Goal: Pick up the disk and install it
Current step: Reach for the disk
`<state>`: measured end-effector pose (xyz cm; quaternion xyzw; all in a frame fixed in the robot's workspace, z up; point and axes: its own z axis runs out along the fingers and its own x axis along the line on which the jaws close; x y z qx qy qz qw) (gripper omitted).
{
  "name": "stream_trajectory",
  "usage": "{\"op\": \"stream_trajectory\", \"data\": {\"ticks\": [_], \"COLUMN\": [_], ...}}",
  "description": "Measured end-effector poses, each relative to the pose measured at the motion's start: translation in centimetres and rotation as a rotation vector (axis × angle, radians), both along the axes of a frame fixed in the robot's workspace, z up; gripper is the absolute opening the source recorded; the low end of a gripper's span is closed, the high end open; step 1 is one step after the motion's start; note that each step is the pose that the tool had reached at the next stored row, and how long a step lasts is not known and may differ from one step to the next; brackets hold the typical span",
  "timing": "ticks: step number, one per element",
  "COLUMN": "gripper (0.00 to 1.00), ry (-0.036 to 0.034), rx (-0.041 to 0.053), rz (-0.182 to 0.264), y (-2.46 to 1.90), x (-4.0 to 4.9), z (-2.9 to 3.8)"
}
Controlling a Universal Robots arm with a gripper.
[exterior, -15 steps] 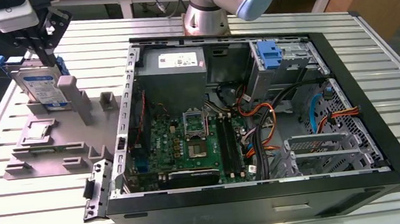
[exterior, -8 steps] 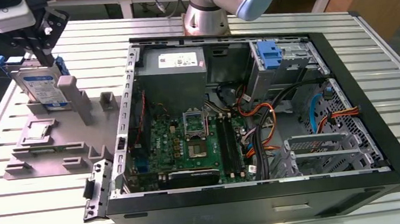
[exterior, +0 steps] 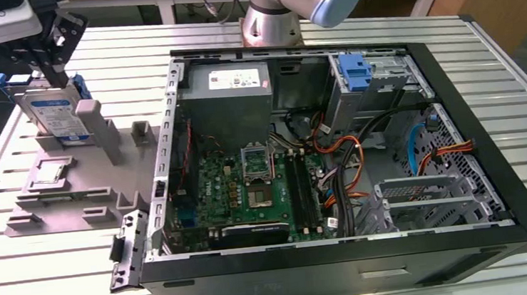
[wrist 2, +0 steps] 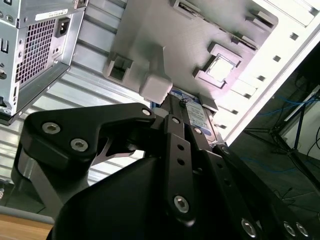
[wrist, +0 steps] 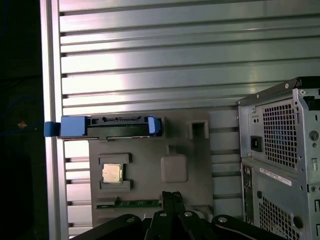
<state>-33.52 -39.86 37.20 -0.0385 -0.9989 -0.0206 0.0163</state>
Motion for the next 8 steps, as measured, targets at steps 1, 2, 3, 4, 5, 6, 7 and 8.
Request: {"op": "stream_trajectory", "data": {"ticks": [1,2,3,4,5,6,7,8], "gripper": [0.10,0.10,0.10,0.10,0.10,0.10,0.10,0.10], "ry": [0.0000,0.0001,-0.0001,0.0000,0.0000,0.0000,-0.0001,0.0000], "rx": [0.0000,0.0000,0.0001,0.0001,0.0001,0.0000,0.0001,0.0000], "rz": [0.000,0.000,0.000,0.000,0.000,0.000,0.000,0.000], "y": [0.00,0.00,0.00,0.00,0.00,0.00,0.00,0.00], "x": [-0.05,-0.10,-0.15,-0.20,-0.25,-0.30,-0.35,-0.39], "z": [0.00,0.00,0.00,0.00,0.00,0.00,0.00,0.00]}}
